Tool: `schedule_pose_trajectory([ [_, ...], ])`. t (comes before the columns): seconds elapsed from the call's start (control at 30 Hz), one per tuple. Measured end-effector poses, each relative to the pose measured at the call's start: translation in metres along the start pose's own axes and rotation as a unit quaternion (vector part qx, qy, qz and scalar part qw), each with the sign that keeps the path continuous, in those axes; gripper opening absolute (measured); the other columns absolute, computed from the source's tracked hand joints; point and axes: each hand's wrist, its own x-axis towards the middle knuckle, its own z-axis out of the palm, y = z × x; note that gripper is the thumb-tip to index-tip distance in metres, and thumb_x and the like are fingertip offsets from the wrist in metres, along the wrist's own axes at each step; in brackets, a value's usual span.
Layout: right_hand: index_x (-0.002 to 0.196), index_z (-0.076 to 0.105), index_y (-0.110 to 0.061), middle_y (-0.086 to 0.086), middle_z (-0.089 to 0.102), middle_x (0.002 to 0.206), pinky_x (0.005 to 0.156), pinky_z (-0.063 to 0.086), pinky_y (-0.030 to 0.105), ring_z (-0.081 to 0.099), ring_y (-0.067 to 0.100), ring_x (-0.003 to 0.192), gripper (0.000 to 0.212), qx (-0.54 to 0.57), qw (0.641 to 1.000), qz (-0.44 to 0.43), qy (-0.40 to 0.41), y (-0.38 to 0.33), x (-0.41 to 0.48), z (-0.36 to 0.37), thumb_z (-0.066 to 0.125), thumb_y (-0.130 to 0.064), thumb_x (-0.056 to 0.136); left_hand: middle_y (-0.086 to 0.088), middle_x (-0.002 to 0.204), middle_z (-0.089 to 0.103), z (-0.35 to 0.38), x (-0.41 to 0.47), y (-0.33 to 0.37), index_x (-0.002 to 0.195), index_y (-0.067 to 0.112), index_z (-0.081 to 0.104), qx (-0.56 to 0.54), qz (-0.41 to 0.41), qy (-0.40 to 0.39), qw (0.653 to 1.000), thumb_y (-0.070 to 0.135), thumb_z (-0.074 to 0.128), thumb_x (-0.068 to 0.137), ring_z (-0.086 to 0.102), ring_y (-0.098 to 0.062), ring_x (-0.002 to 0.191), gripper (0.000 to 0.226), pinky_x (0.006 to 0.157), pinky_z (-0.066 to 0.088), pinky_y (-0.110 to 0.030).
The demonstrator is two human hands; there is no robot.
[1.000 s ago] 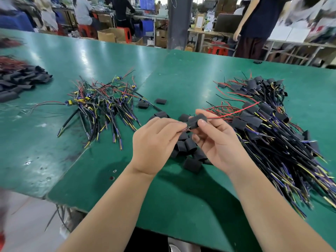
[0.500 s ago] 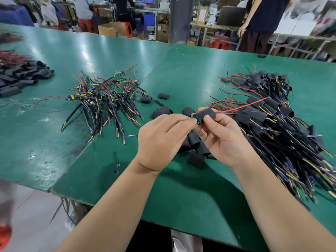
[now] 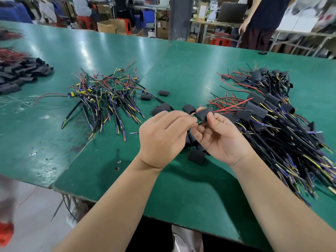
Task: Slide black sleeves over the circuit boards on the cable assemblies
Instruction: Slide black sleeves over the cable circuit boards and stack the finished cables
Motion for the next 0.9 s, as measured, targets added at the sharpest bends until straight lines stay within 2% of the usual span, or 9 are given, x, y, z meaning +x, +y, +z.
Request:
schedule_pose_trajectory([
  [0.07,0.083,0.076,-0.014,0.003,0.070,0.074,0.074,0.057,0.024,0.070,0.013,0.074,0.011,-0.010,1.000,0.003,0.009,0.0021,0.0014,0.0007,0.076,-0.020,0.073,-0.002,0.080,0.072,0.0002,-0.0005,0.0002,0.079,0.009,0.075,-0.002,-0.001,-0.005,1.000,-0.005,0.057,0.085,0.064,-0.026,0.062,0.024,0.055,0.051,-0.034],
  [0.13,0.083,0.074,-0.011,0.006,0.067,0.072,0.071,0.057,0.024,0.069,0.015,0.070,0.035,0.002,1.000,0.015,0.004,0.0034,0.0019,0.0003,0.090,-0.029,0.058,-0.001,0.081,0.072,0.0007,-0.0007,0.0012,0.080,0.009,0.075,-0.005,-0.005,-0.008,1.000,-0.004,0.054,0.087,0.063,-0.026,0.062,0.026,0.056,0.051,-0.034],
  [0.27,0.085,0.074,-0.009,0.005,0.069,0.074,0.071,0.057,0.024,0.067,0.013,0.067,0.043,0.015,1.000,0.020,0.002,0.0054,0.0017,0.0019,0.092,-0.034,0.053,-0.002,0.081,0.071,0.0028,-0.0018,0.0030,0.081,0.008,0.075,-0.018,-0.014,-0.007,1.000,-0.002,0.055,0.087,0.064,-0.026,0.064,0.024,0.058,0.052,-0.034],
  [0.4,0.091,0.073,-0.015,0.003,0.070,0.088,0.070,0.055,0.021,0.066,0.011,0.072,0.021,-0.018,0.998,-0.001,0.052,0.0045,0.0035,0.0009,0.070,-0.030,0.078,-0.003,0.078,0.071,0.0035,-0.0038,-0.0002,0.080,0.008,0.076,-0.024,-0.062,-0.003,0.998,-0.002,0.066,0.083,0.065,-0.024,0.065,0.014,0.057,0.053,-0.033],
  [0.47,0.099,0.073,-0.024,0.001,0.072,0.095,0.067,0.054,0.021,0.066,0.011,0.074,0.022,-0.015,0.997,-0.019,0.072,0.0016,0.0041,0.0010,0.057,-0.028,0.085,-0.003,0.076,0.070,0.0022,-0.0046,-0.0006,0.080,0.007,0.075,-0.036,-0.108,0.000,0.993,0.003,0.073,0.082,0.063,-0.020,0.065,0.005,0.056,0.051,-0.032],
  [0.57,0.090,0.077,-0.027,-0.007,0.072,0.083,0.065,0.054,0.019,0.070,0.011,0.075,0.023,-0.019,0.995,-0.050,0.088,-0.0035,0.0029,0.0001,0.055,-0.026,0.084,0.000,0.077,0.068,0.0006,-0.0038,0.0002,0.081,0.005,0.072,-0.059,-0.180,0.014,0.982,0.010,0.071,0.084,0.057,-0.011,0.067,0.006,0.058,0.047,-0.027],
  [0.63,0.086,0.078,-0.024,-0.008,0.072,0.081,0.066,0.053,0.016,0.070,0.008,0.075,0.023,-0.044,0.994,-0.057,0.086,-0.0033,0.0017,0.0017,0.055,-0.022,0.082,0.000,0.078,0.068,0.0002,-0.0030,0.0007,0.082,0.006,0.071,-0.063,-0.201,0.011,0.978,0.012,0.071,0.084,0.058,-0.015,0.068,0.007,0.057,0.046,-0.029],
  [0.73,0.087,0.079,-0.025,-0.004,0.073,0.080,0.066,0.053,0.016,0.068,0.006,0.068,0.023,-0.071,0.991,-0.065,0.093,-0.0004,0.0015,0.0044,0.057,-0.020,0.080,-0.001,0.077,0.068,0.0000,-0.0024,0.0013,0.083,0.007,0.072,-0.063,-0.205,0.001,0.977,0.013,0.071,0.085,0.058,-0.021,0.064,0.007,0.056,0.045,-0.034],
  [0.9,0.091,0.078,-0.028,-0.003,0.074,0.084,0.063,0.054,0.018,0.069,0.007,0.068,0.025,-0.072,0.991,-0.076,0.080,0.0003,0.0015,0.0026,0.055,-0.022,0.083,-0.002,0.074,0.068,0.0000,-0.0024,-0.0006,0.081,0.007,0.073,-0.063,-0.198,-0.004,0.978,0.012,0.072,0.085,0.056,-0.017,0.063,0.006,0.054,0.043,-0.031],
])
